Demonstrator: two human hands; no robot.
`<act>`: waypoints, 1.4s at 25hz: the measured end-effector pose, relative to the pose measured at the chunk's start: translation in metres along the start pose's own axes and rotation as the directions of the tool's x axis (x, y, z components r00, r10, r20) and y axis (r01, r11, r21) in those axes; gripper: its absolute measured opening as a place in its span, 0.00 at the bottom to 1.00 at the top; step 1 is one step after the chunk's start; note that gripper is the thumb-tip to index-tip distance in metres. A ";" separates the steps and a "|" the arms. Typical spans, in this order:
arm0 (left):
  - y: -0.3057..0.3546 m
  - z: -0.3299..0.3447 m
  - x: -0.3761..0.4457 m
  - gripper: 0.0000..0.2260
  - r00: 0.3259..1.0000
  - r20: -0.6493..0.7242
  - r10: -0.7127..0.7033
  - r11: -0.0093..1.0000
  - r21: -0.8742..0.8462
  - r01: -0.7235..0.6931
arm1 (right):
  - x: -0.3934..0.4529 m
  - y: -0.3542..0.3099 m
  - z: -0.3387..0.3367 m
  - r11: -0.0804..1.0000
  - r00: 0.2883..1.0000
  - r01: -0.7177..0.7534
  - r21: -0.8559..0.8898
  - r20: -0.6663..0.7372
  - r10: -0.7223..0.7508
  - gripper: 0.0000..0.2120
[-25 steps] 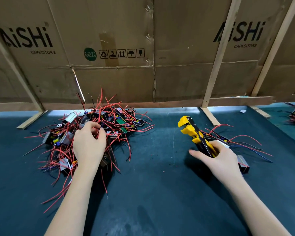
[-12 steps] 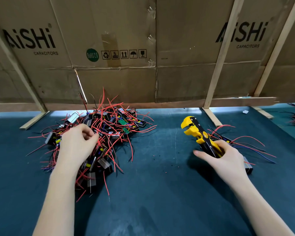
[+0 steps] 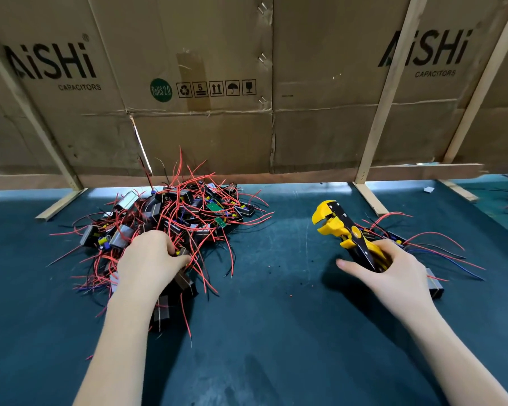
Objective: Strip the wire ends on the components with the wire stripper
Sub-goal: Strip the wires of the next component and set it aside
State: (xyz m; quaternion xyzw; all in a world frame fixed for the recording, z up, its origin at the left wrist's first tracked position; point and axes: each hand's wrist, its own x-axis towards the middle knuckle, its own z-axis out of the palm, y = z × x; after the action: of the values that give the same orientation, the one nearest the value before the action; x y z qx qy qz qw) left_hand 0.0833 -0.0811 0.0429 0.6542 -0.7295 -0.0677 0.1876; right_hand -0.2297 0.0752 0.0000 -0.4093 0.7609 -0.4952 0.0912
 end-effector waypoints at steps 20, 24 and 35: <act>0.002 0.005 0.002 0.09 0.990 -0.007 -0.143 0.983 -0.121 0.141 | -0.005 -0.004 0.012 0.974 0.990 -0.017 0.227 0.138 -0.015 0.37; -0.005 -0.005 0.005 0.08 0.996 -0.047 -0.075 0.871 -0.489 0.042 | 0.000 0.001 0.003 0.961 0.987 -0.064 0.268 0.159 0.021 0.21; 0.007 -0.039 -0.007 0.04 0.979 -0.021 0.201 -0.475 -0.876 0.079 | 0.001 0.000 0.006 0.938 0.959 -0.150 0.311 0.277 0.061 0.07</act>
State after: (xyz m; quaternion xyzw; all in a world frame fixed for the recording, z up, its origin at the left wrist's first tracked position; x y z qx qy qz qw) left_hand 0.0918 -0.0675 0.0799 0.1204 -0.3657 -0.7013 0.5999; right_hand -0.2273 0.0707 -0.0030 -0.4086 0.6696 -0.5508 0.2851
